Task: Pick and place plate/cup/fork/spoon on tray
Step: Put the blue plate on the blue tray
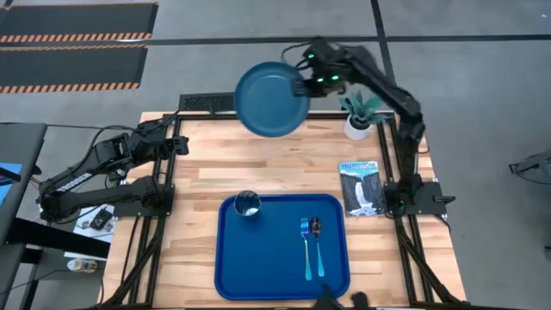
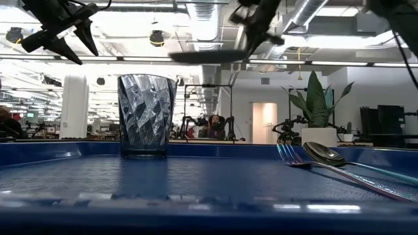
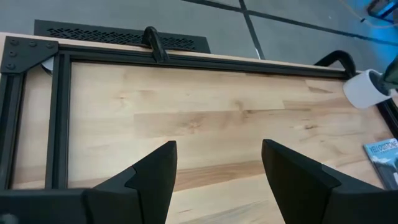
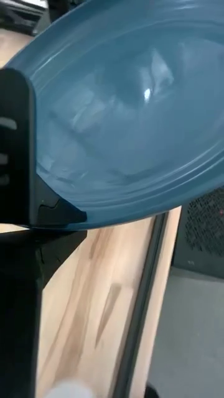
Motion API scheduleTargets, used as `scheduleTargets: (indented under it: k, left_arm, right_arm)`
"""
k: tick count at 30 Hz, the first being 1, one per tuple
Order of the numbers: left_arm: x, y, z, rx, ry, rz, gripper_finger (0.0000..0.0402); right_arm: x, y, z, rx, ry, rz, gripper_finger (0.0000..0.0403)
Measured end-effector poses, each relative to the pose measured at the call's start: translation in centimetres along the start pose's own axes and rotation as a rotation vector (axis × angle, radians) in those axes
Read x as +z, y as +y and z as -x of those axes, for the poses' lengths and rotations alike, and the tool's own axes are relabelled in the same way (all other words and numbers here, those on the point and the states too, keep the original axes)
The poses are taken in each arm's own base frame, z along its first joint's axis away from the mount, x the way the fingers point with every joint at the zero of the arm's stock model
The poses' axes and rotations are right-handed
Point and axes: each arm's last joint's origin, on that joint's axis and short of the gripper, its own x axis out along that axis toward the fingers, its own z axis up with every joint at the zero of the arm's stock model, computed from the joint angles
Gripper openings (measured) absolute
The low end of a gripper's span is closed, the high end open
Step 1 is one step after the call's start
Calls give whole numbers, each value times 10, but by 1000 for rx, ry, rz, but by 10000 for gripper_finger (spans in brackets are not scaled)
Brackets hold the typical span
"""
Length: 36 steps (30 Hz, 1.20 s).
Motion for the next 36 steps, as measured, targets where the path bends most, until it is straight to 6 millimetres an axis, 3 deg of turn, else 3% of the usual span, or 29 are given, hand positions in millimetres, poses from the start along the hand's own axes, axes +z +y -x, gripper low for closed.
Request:
scheduleTargets:
  k: [6,13,20,29,36]
  left_arm:
    - [0,0,0,-5,6,-8,222]
    - [-1,-1,0,-19,24,-11,222]
    - [-1,-1,0,-20,25,-11,222]
    - [-1,-1,0,-20,25,-10,222]
    - [-1,-1,0,-20,26,-10,222]
  right_arm:
    - [-25,-12,54,-17,32,82,9]
    - [-65,-3,110,137,17,173,9]
    - [-102,3,151,260,17,184,9]
    - [-160,28,173,376,142,255,9]
    - [-224,47,163,322,333,294,11]
